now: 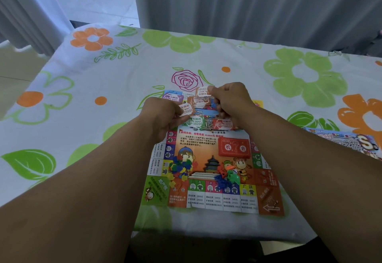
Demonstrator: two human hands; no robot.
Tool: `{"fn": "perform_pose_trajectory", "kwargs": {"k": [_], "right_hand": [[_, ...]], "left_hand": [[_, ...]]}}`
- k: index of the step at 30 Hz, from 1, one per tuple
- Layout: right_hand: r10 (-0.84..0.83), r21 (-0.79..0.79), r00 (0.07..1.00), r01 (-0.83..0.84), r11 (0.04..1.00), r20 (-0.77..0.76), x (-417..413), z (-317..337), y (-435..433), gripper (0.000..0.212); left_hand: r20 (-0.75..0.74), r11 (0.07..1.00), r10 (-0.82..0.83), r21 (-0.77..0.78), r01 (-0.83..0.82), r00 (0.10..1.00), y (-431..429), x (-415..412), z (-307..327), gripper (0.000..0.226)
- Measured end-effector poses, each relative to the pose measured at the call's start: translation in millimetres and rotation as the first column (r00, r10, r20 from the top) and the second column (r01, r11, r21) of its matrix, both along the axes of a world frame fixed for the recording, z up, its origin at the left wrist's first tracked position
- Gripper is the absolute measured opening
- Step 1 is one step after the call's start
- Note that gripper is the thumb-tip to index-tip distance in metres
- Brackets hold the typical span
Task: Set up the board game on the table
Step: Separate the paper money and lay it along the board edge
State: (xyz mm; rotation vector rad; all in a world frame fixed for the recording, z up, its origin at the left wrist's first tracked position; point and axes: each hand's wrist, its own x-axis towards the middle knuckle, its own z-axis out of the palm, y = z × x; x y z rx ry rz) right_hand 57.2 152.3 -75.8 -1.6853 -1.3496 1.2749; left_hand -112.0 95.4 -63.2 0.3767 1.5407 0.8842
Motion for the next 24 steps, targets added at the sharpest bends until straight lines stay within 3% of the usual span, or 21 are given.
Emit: {"fn": "perform_pose_trajectory", "kwargs": {"k": [8,13,15,18,20,24], "right_hand": [[0.007,-0.050,0.996,-0.003,0.999,0.087,-5.5,-9.6,6.1,0.039],[-0.063,0.009,0.973,0.062,0.998,0.223,-4.3,-13.2,10.8,0.044],[-0.033,0.028,0.987,0.029,0.999,0.154,-5.0,-6.7,8.3,0.037],[0.140,-0.045,0.990,-0.141,0.989,-0.026,-7.5,2.3,-0.5,0.040],[0.236,-0.061,0.970,-0.239,0.969,-0.049,-10.4,1.6,-3.8,0.033],[0.173,-0.062,0.985,-0.174,0.983,-0.026,-12.8,0.6,-2.3,0.021]], "left_hand": [[0.013,1.000,0.025,-0.012,-0.025,1.000,2.8,0.4,-5.4,0.019],[0.031,1.000,0.011,-0.008,-0.011,0.999,3.7,1.7,-7.0,0.025],[0.033,1.000,0.000,-0.009,0.001,0.999,3.1,2.6,-5.7,0.026],[0.042,1.000,-0.009,0.002,0.009,0.999,2.1,3.2,-4.3,0.027],[0.050,1.000,-0.009,0.008,0.009,0.999,1.4,3.2,-3.9,0.027],[0.046,1.000,0.004,0.006,-0.004,0.999,0.9,2.2,-4.3,0.025]]}}
